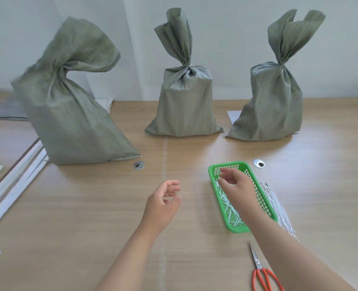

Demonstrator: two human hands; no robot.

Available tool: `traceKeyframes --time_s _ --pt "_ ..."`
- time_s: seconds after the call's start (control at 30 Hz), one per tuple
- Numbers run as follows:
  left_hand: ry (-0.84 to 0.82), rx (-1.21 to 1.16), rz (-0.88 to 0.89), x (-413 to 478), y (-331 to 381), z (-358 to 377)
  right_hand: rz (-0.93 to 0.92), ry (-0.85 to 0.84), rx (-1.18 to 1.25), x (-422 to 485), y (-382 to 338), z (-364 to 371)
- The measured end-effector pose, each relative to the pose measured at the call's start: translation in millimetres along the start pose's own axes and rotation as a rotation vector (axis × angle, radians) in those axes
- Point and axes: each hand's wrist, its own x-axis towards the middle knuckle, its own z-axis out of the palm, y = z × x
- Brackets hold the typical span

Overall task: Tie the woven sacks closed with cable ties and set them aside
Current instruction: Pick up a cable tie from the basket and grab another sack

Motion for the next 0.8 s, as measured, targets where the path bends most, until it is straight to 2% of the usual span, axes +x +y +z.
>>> traceKeyframes --time_s 0.4,0.8 --pt "0.020 0.000 0.107 42.5 -15.4 -204.0 -0.160 -0.076 0.035 -52.2 -134.9 191.3" --pt "0.239 0.031 0.193 43.6 4.5 -298.1 -0.296 -0.207 0.077 -53.6 -207.3 256.3"
